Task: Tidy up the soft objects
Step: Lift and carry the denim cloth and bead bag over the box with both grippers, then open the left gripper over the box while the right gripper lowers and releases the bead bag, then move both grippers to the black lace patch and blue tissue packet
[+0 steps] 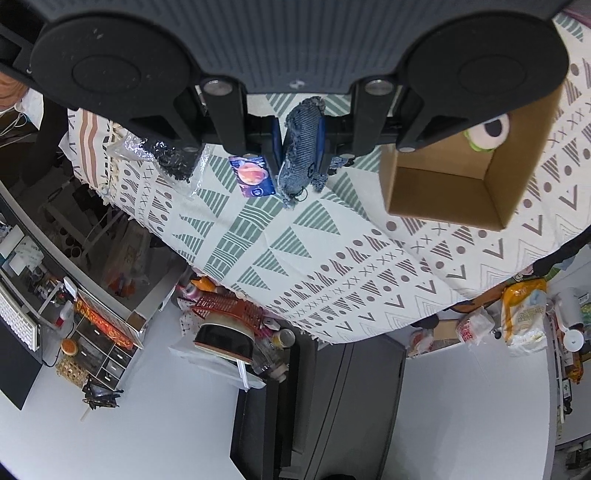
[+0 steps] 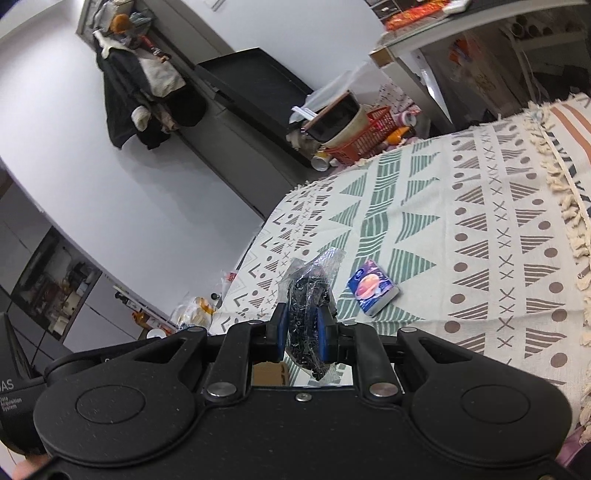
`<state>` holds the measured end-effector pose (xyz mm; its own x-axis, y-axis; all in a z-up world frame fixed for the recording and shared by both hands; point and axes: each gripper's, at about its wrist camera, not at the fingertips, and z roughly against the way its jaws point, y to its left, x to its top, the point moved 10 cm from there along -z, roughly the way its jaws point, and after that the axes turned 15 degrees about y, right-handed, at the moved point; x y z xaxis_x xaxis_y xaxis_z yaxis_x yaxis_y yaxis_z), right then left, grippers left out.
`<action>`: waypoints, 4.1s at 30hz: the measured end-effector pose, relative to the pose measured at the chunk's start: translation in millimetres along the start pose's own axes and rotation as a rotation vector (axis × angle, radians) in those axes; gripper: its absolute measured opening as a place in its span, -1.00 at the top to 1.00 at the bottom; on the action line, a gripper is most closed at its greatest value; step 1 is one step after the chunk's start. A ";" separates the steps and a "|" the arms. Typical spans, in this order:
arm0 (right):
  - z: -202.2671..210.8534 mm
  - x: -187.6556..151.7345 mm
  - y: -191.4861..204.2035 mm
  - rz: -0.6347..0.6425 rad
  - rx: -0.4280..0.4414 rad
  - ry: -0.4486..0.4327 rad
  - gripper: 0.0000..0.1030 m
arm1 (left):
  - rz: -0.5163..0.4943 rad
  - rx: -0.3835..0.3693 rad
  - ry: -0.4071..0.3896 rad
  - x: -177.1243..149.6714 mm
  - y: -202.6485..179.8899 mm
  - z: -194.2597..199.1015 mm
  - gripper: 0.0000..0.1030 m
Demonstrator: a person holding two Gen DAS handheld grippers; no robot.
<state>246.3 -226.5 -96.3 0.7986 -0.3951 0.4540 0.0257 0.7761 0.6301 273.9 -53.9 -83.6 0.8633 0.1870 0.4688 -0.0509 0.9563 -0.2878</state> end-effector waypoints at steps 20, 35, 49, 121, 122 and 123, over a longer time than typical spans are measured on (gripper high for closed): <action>-12.7 -36.7 53.5 0.148 0.014 0.033 0.69 | 0.057 0.041 -0.011 -6.7 62.0 16.6 0.66; -40.9 -50.3 79.0 0.176 0.080 0.088 0.92 | 0.140 0.064 0.017 -2.4 113.4 -3.8 0.66; -77.9 -57.2 45.7 0.102 0.004 0.213 0.41 | 0.199 0.078 0.060 0.6 152.2 -31.7 0.65; -58.4 -17.1 106.4 0.327 -0.122 0.158 -0.72 | 0.176 0.133 0.070 -7.8 156.9 22.3 -0.82; -54.7 -14.6 102.8 0.327 -0.125 0.153 -0.73 | 0.171 0.130 0.073 -7.4 151.5 21.9 -0.85; -50.4 -11.7 99.1 0.326 -0.127 0.147 -0.75 | 0.167 0.128 0.072 -6.7 145.8 21.6 -0.86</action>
<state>269.9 -120.3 -70.9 0.8545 -0.0498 0.5170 -0.1771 0.9078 0.3801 249.8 89.2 -110.7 0.8709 0.3332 0.3613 -0.2556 0.9349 -0.2461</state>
